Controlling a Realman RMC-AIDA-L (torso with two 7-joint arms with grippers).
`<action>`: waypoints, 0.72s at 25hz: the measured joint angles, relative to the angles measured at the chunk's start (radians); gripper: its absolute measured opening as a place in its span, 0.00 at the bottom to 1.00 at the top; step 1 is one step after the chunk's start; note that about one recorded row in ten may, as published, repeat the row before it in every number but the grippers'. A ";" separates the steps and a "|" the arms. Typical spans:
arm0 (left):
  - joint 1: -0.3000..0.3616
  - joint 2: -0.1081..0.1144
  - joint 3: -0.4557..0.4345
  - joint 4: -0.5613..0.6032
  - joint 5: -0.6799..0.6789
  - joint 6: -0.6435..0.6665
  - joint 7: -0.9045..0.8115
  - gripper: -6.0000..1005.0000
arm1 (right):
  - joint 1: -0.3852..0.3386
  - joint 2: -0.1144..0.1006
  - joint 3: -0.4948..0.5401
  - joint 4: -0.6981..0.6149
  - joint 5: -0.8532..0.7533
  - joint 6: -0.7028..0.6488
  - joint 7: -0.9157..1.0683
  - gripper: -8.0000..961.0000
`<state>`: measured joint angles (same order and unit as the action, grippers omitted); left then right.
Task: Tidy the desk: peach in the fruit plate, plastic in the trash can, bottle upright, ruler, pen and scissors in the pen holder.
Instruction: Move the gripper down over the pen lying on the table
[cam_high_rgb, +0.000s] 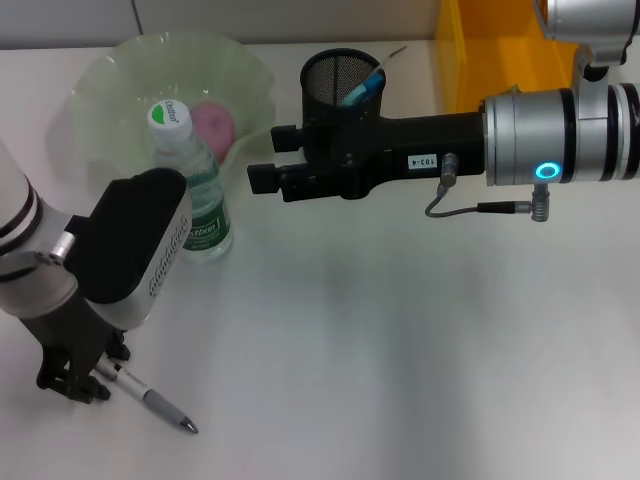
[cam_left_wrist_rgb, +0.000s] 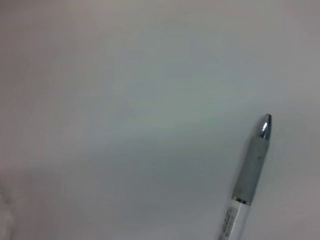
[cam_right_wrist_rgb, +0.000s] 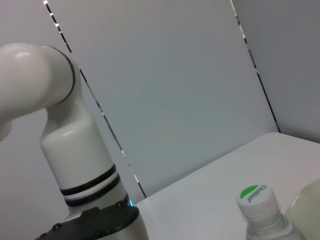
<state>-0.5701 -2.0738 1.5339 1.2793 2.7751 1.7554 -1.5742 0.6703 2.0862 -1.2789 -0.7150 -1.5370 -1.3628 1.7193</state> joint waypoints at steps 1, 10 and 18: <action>0.000 0.000 0.000 0.000 0.000 0.000 0.000 0.42 | 0.000 0.000 0.000 0.000 0.000 0.000 0.000 0.82; -0.001 0.000 0.011 -0.002 0.000 -0.017 -0.009 0.42 | 0.000 0.000 0.005 0.000 0.000 -0.009 0.002 0.82; -0.004 0.000 0.016 -0.002 0.002 -0.017 -0.018 0.40 | 0.000 0.000 0.006 0.000 0.000 -0.009 0.003 0.82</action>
<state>-0.5739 -2.0739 1.5504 1.2773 2.7772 1.7384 -1.5923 0.6703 2.0860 -1.2731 -0.7147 -1.5370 -1.3715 1.7224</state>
